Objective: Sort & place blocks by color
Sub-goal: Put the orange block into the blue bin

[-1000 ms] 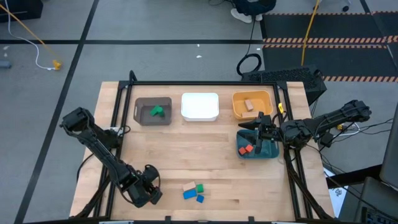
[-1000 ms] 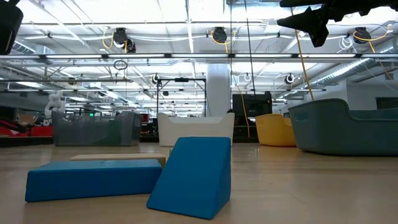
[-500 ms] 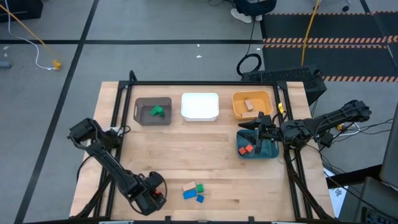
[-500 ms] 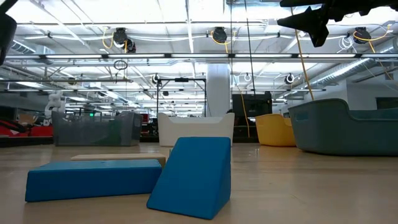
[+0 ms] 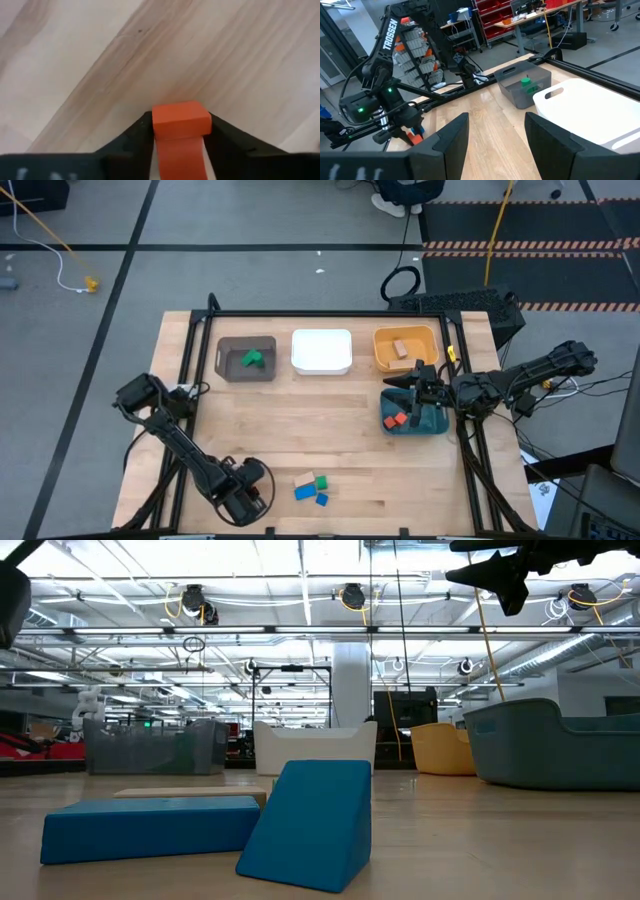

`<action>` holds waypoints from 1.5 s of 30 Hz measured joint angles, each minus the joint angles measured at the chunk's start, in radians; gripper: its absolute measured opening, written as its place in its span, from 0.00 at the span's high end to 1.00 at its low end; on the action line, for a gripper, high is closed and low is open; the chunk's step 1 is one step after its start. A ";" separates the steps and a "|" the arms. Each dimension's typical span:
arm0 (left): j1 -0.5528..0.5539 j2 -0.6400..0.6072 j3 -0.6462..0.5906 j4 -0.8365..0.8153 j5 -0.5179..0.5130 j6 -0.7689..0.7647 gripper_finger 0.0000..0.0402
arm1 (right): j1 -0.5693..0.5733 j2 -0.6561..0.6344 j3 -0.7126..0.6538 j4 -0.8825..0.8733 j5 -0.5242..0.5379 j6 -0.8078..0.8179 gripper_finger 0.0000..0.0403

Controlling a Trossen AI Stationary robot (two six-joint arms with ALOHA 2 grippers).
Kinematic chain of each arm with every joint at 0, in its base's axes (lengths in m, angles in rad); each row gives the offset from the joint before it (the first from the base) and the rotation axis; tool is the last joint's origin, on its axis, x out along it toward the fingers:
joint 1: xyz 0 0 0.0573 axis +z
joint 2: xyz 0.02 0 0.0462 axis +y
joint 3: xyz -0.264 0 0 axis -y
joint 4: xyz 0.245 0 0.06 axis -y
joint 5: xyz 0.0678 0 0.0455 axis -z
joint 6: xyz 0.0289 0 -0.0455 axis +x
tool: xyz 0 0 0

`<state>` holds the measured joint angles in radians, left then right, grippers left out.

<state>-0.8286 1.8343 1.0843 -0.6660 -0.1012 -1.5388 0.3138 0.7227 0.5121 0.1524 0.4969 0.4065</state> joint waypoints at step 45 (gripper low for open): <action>0.447 -0.254 0.000 1.084 -0.477 1.389 0.66 | 0.000 0.000 0.000 0.055 0.002 -0.008 0.54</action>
<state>-0.3813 1.5803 1.0840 0.4183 -0.5781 -0.1496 0.3138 0.7231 0.5117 0.2077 0.4984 0.3988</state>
